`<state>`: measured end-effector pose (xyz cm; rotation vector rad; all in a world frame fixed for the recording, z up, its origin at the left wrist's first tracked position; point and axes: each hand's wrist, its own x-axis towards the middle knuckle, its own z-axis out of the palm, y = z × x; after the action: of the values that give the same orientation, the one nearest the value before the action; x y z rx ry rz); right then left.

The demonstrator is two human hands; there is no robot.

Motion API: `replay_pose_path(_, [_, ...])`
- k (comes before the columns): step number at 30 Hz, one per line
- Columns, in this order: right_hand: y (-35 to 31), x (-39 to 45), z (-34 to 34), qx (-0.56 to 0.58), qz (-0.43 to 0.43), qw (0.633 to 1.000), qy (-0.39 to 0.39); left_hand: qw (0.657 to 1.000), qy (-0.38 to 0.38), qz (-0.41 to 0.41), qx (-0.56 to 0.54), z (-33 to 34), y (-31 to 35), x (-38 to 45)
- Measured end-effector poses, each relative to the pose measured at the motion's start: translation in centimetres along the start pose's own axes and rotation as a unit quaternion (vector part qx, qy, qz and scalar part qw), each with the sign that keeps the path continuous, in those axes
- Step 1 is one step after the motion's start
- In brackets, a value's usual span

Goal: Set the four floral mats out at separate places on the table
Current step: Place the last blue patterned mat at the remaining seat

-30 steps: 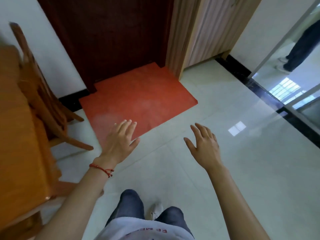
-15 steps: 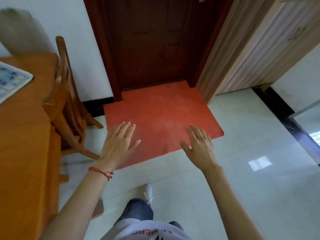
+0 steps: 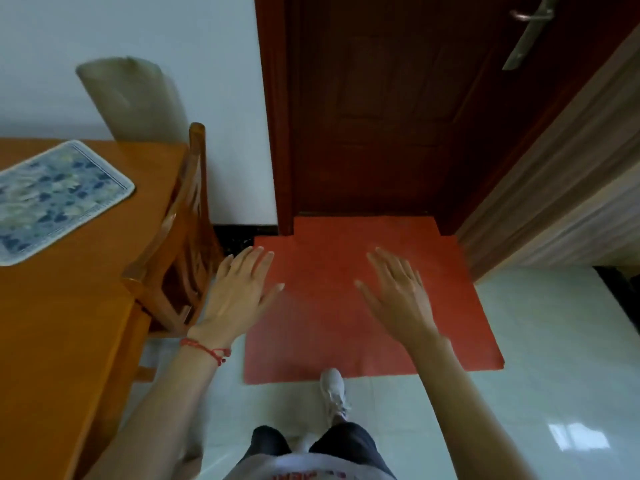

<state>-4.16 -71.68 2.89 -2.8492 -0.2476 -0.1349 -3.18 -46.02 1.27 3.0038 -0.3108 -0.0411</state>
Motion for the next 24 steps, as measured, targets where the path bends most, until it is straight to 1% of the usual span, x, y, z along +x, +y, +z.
replay_pose_path(6, [1.2, 9.3, -0.3, 0.018, -0.069, 0.997, -0.011, 0.997, 0.016, -0.071, 0.001, -1.1, -0.3, 5.9])
replay_pose_path(12, [1.0, 16.6, -0.1, 0.019, -0.132, 0.991, -0.026, 0.990, 0.040, -0.133, 0.002, -2.3, -1.7, 8.9])
replay_pose_path(19, [-2.8, 23.3, 1.7, 0.028, -0.195, 0.979, -0.059, 0.977, 0.056, -0.206, 0.025, -3.5, -6.1, 10.3])
replay_pose_path(24, [-7.6, 28.0, 3.5, 0.048, -0.227, 0.970, -0.068, 0.969, 0.058, -0.240, 0.018, -4.3, -11.3, 11.6])
